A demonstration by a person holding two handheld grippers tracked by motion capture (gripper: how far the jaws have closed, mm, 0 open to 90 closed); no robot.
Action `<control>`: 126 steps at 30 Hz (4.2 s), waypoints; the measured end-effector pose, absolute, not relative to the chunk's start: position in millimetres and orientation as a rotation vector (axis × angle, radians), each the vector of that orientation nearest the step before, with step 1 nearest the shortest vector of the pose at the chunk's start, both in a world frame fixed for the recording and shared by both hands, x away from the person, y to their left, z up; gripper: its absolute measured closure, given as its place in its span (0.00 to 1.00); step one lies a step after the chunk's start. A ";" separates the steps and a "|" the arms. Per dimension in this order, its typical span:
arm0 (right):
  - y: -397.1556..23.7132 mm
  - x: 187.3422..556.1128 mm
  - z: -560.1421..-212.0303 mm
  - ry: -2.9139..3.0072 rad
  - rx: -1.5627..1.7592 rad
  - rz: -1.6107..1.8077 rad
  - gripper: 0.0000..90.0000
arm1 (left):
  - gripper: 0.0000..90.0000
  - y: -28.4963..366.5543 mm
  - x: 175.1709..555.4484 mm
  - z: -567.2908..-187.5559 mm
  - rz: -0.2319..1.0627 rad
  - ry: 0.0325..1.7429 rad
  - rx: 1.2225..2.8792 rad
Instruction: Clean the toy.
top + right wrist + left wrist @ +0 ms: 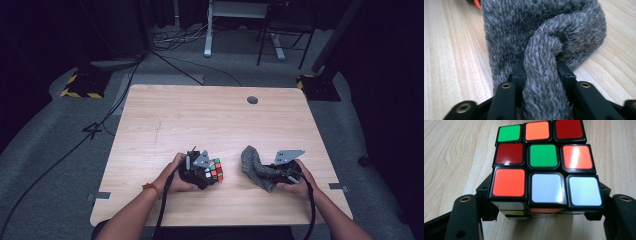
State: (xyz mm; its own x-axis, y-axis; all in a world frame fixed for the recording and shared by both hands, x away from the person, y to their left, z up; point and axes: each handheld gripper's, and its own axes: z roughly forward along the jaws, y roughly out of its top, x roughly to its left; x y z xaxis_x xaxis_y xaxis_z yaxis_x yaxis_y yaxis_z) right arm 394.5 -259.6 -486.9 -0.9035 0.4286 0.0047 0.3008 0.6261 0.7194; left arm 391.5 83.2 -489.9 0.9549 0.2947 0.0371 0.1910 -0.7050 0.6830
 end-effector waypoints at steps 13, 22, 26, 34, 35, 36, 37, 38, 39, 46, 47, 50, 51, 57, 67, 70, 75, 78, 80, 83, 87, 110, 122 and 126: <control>-262.0 389.5 -472.9 2.629 0.597 1.178 0.49 | 0.24 86.7 383.9 -479.1 0.279 0.359 2.383; -261.6 385.3 -465.7 2.630 0.580 1.182 0.35 | 0.18 95.4 379.8 -472.7 0.315 0.404 2.375; -263.6 384.0 -463.7 2.635 0.581 1.174 0.34 | 0.18 103.8 375.2 -470.2 0.338 0.411 2.375; -266.5 381.0 -454.2 2.608 0.581 1.129 0.33 | 0.18 122.0 362.6 -463.8 0.378 0.437 2.375; -266.4 380.8 -453.2 2.605 0.582 1.123 0.33 | 0.18 125.0 360.6 -462.9 0.382 0.441 2.378; -266.4 380.5 -451.5 2.602 0.579 1.114 0.33 | 0.18 128.4 358.4 -462.2 0.401 0.439 2.379; -266.4 380.4 -449.5 2.596 0.578 1.116 0.33 | 0.18 131.4 356.4 -461.7 0.410 0.447 2.379; -266.5 380.5 -447.8 2.594 0.577 1.115 0.33 | 0.18 134.4 354.7 -461.4 0.410 0.453 2.380; -266.2 380.5 -446.6 2.588 0.579 1.117 0.33 | 0.18 137.4 353.1 -461.1 0.416 0.461 2.382; -265.5 377.6 -447.3 2.603 0.568 1.055 0.32 | 0.18 158.6 345.1 -463.5 0.441 0.504 2.401; -266.8 377.0 -448.4 2.607 0.570 1.041 0.32 | 0.18 161.5 344.5 -464.2 0.441 0.512 2.403; -272.5 374.3 -451.4 2.602 0.596 1.033 0.32 | 0.18 169.1 341.7 -466.9 0.449 0.528 2.406; -275.5 373.1 -453.1 2.596 0.605 1.028 0.32 | 0.18 171.5 340.9 -467.7 0.446 0.532 2.406; -290.2 365.8 -462.0 2.586 0.657 1.016 0.32 | 0.18 187.0 336.7 -472.8 0.436 0.593 2.386; -325.6 353.5 -480.8 2.544 0.791 0.991 0.30 | 0.18 205.7 331.1 -484.4 0.406 0.697 2.374; -339.6 351.2 -487.8 2.521 0.845 0.984 0.30 | 0.18 209.9 330.5 -488.6 0.398 0.725 2.370; -360.6 347.7 -497.2 2.465 0.944 1.015 0.29 | 0.18 217.6 333.5 -494.5 0.378 0.773 2.363; -370.6 346.7 -501.2 2.434 1.003 1.072 0.29 | 0.18 221.5 334.9 -496.8 0.347 0.801 2.335; -374.3 346.3 -501.4 2.407 1.043 1.075 0.29 | 0.18 224.8 336.7 -500.0 0.298 0.828 2.300; -375.3 345.2 -502.6 2.387 1.053 1.076 0.28 | 0.17 228.5 336.0 -504.0 0.304 0.817 2.262; -375.0 344.6 -503.0 2.391 1.038 1.073 0.28 | 0.16 228.0 336.1 -503.9 0.308 0.821 2.263; -374.7 344.6 -503.1 2.387 1.042 1.071 0.28 | 0.16 227.8 336.2 -503.9 0.310 0.827 2.261; -374.5 344.6 -503.1 2.385 1.041 1.069 0.28 | 0.16 227.8 336.3 -504.0 0.311 0.829 2.259; -374.6 344.7 -503.1 2.386 1.040 1.070 0.28 | 0.16 227.8 336.4 -504.1 0.312 0.832 2.257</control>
State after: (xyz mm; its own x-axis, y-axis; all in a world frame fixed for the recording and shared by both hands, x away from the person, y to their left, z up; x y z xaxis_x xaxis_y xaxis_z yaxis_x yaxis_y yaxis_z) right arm 344.7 -374.6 -503.1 -0.6811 0.7322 0.0012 0.4878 0.4525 0.7466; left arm 336.4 227.8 -504.1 0.7646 0.6444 -0.0147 0.4754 -0.5484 0.6879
